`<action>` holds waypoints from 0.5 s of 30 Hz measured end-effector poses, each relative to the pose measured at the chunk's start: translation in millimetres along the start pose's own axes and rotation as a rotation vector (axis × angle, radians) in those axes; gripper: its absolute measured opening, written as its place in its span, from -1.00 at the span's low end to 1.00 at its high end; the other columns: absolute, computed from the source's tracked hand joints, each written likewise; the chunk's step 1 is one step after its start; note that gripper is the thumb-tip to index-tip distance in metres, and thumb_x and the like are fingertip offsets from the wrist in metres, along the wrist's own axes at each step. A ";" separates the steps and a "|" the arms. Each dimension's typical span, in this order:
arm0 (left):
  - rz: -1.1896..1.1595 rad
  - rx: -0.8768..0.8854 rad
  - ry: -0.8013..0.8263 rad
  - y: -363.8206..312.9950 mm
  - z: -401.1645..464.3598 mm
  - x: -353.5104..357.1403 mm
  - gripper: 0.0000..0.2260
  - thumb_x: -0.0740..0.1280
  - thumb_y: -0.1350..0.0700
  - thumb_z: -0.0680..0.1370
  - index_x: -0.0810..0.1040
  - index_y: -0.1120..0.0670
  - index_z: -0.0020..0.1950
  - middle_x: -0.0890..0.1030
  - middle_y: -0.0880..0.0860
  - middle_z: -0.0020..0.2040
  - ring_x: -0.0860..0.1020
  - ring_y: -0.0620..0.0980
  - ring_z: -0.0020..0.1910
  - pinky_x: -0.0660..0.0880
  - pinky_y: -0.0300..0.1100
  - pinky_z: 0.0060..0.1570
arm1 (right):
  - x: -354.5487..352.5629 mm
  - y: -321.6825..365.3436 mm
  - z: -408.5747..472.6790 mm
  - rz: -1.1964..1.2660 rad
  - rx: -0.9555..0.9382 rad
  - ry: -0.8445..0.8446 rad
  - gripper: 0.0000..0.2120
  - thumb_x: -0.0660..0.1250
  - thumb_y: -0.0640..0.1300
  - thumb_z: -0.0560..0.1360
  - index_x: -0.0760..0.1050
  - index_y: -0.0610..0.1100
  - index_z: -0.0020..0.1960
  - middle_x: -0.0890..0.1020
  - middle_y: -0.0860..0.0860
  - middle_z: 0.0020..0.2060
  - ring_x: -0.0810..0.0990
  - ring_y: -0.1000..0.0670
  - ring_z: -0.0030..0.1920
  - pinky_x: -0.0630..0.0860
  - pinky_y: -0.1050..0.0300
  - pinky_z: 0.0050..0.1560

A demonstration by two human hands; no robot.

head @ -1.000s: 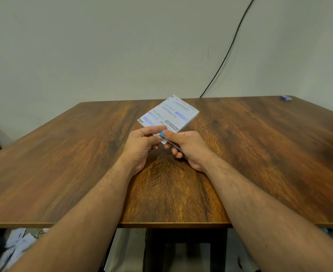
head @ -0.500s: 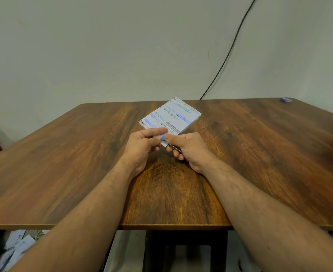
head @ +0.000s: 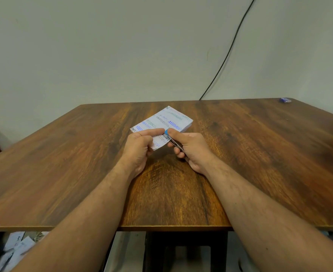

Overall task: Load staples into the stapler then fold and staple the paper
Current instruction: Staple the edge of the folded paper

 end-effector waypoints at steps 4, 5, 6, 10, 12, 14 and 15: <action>0.013 -0.006 -0.015 1.8 0.9 -1.6 -0.53 0.13 0.43 0.38 0.76 0.16 0.03 0.64 0.13 0.23 0.59 0.25 0.11 0.33 -0.22 -0.41 | -0.7 -0.3 -0.1 -0.008 0.009 -0.001 -0.69 0.51 0.03 0.48 0.68 -0.22 0.01 0.69 -0.06 -0.30 0.46 0.11 -0.47 0.33 0.28 -0.53; 0.017 -0.008 -0.024 1.4 0.1 -2.3 -0.54 0.14 0.43 0.37 0.76 0.17 0.03 0.63 0.12 0.24 0.61 0.24 0.12 0.34 -0.21 -0.39 | -0.8 -0.5 -0.1 -0.006 0.010 -0.004 -0.70 0.51 0.03 0.48 0.68 -0.21 -0.01 0.70 -0.06 -0.30 0.46 0.10 -0.47 0.33 0.28 -0.53; 0.019 -0.010 -0.030 0.8 -0.7 -2.5 -0.54 0.14 0.43 0.38 0.76 0.18 0.04 0.63 0.12 0.24 0.62 0.22 0.11 0.34 -0.20 -0.38 | -0.8 -0.8 0.0 -0.004 0.010 -0.005 -0.71 0.51 0.03 0.48 0.69 -0.21 -0.01 0.70 -0.06 -0.30 0.46 0.10 -0.47 0.33 0.28 -0.53; 0.003 -0.023 -0.038 -0.3 -2.7 -1.0 -0.53 0.10 0.46 0.39 0.73 0.23 0.06 0.66 0.15 0.16 0.65 0.19 0.01 0.34 -0.16 -0.38 | -0.1 -1.2 -0.1 0.001 0.014 0.001 -0.69 0.52 0.01 0.48 0.68 -0.24 0.03 0.69 -0.07 -0.30 0.46 0.10 -0.48 0.32 0.28 -0.54; 0.004 -0.025 -0.036 -0.5 -2.6 -0.5 -0.52 0.10 0.46 0.38 0.73 0.24 0.07 0.67 0.17 0.16 0.68 0.18 -0.02 0.36 -0.15 -0.38 | 0.2 0.0 -1.1 0.009 0.012 0.004 -0.69 0.52 -0.01 0.48 0.67 -0.25 0.04 0.69 -0.07 -0.31 0.45 0.10 -0.48 0.32 0.29 -0.55; -0.004 -0.030 -0.034 -1.2 -3.5 -0.5 -0.53 0.09 0.47 0.39 0.73 0.24 0.07 0.66 0.15 0.16 0.70 0.13 -0.05 0.39 -0.14 -0.36 | 0.0 0.5 -1.8 0.003 0.010 0.005 -0.69 0.51 -0.02 0.49 0.67 -0.25 0.05 0.69 -0.08 -0.30 0.45 0.10 -0.48 0.32 0.29 -0.55; -0.009 -0.033 -0.032 -1.6 -3.9 0.0 -0.53 0.09 0.47 0.39 0.73 0.24 0.06 0.66 0.15 0.17 0.70 0.11 -0.06 0.39 -0.14 -0.36 | -0.2 0.5 -1.8 -0.005 0.011 0.005 -0.69 0.51 -0.02 0.49 0.67 -0.25 0.06 0.69 -0.08 -0.30 0.46 0.10 -0.48 0.33 0.29 -0.55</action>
Point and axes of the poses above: each hand's wrist, its own z-axis towards the middle knuckle, its own x-axis out of the palm, y = z × x, the point moved 7 cm from there along z, towards the middle knuckle
